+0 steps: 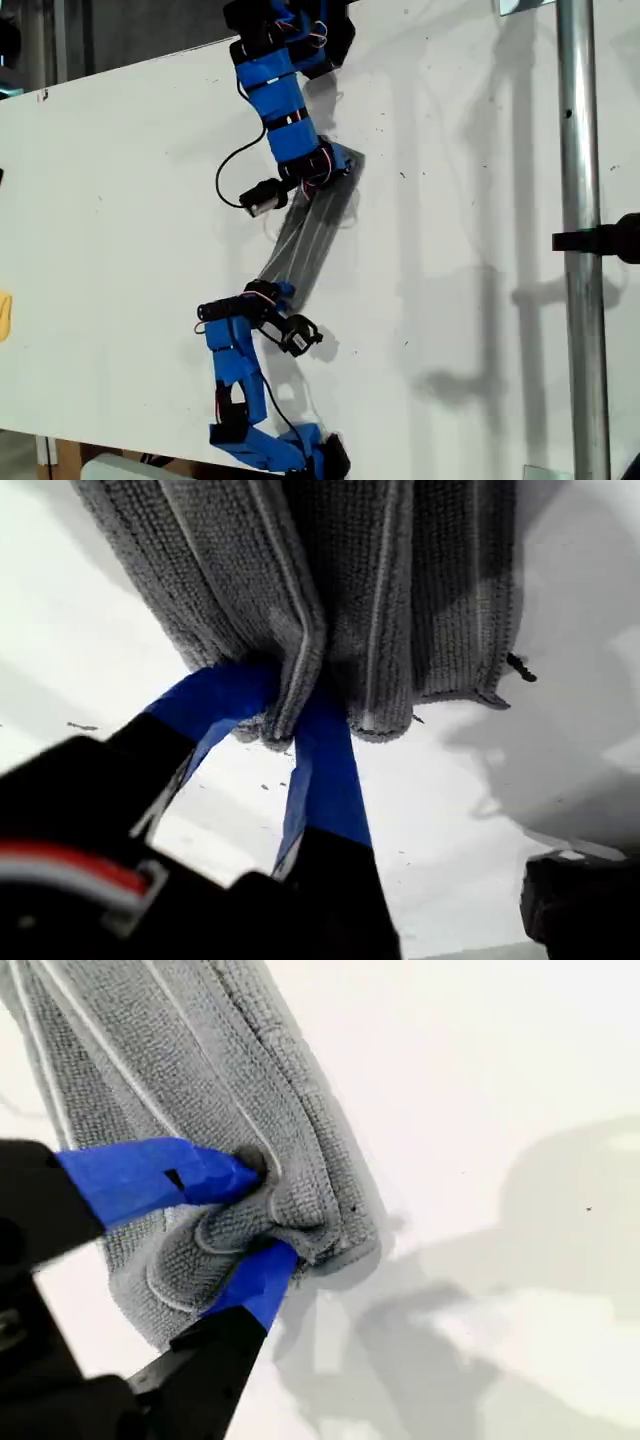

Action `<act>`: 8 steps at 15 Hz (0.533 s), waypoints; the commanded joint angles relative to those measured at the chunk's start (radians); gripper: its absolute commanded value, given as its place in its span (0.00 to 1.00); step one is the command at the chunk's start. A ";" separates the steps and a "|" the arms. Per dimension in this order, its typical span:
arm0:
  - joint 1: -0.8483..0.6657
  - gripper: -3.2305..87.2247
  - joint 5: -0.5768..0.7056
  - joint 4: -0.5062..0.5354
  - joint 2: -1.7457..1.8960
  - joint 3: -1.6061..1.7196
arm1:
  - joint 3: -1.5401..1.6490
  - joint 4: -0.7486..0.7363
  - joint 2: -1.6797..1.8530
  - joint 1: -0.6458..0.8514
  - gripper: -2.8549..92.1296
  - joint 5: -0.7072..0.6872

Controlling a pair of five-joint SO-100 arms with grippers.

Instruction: Grasp corners of a towel and fold twice.

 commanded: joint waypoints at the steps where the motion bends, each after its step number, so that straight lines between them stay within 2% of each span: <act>1: 0.009 0.26 -0.014 0.091 0.158 -0.002 | -0.080 0.153 0.115 0.014 0.30 0.017; 5: 0.081 0.26 -0.025 0.091 0.765 0.446 | -0.089 0.396 0.410 -0.003 0.34 0.103; 7: 0.107 0.25 -0.095 0.084 1.062 0.663 | -0.055 0.489 0.563 -0.035 0.35 0.236; 8: 0.140 0.27 -0.126 0.063 1.230 0.769 | -0.018 0.531 0.660 -0.069 0.35 0.367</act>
